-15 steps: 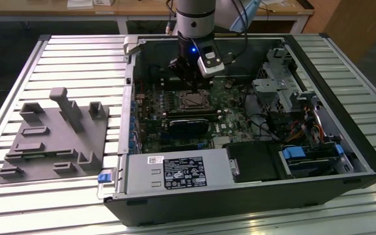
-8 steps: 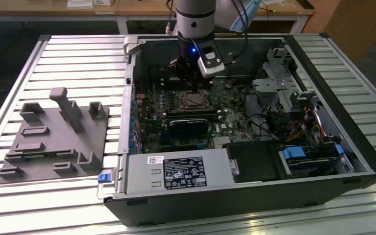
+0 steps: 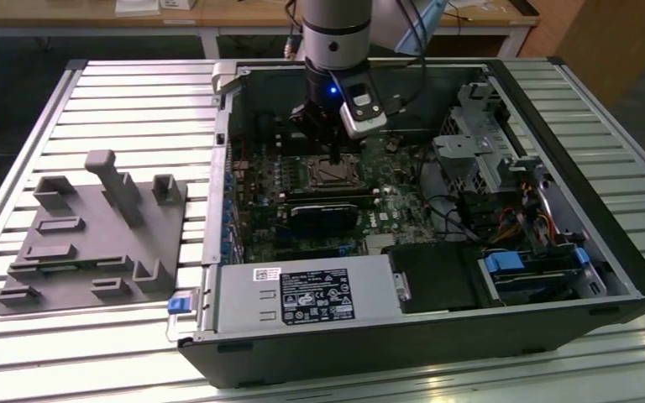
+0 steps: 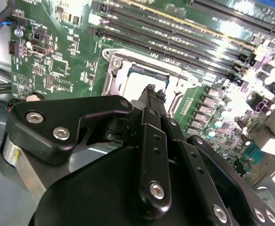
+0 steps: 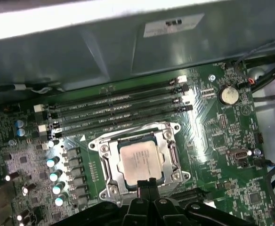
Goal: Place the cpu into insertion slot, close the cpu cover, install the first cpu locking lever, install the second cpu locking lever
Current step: 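Install the second cpu locking lever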
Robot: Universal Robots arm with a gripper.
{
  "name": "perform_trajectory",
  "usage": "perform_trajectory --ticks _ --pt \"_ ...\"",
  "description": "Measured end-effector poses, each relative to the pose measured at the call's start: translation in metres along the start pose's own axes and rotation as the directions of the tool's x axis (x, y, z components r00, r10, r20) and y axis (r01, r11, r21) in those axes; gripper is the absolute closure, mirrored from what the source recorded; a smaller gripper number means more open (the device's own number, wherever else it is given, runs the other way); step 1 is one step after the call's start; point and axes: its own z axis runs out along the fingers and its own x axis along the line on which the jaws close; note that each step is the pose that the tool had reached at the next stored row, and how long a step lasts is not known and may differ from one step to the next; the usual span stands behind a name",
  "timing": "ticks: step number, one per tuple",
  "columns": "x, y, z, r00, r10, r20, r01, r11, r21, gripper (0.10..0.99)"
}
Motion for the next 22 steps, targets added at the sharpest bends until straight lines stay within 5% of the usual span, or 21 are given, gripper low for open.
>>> perform_trajectory --ticks 14,22 --pt "-0.0019 -0.0213 0.0007 1.0 0.0 -0.0001 0.0 1.0 0.0 0.98" --pt "0.0013 -0.0341 0.0044 1.0 0.0 -0.0039 0.0 0.9999 -0.016 0.98"
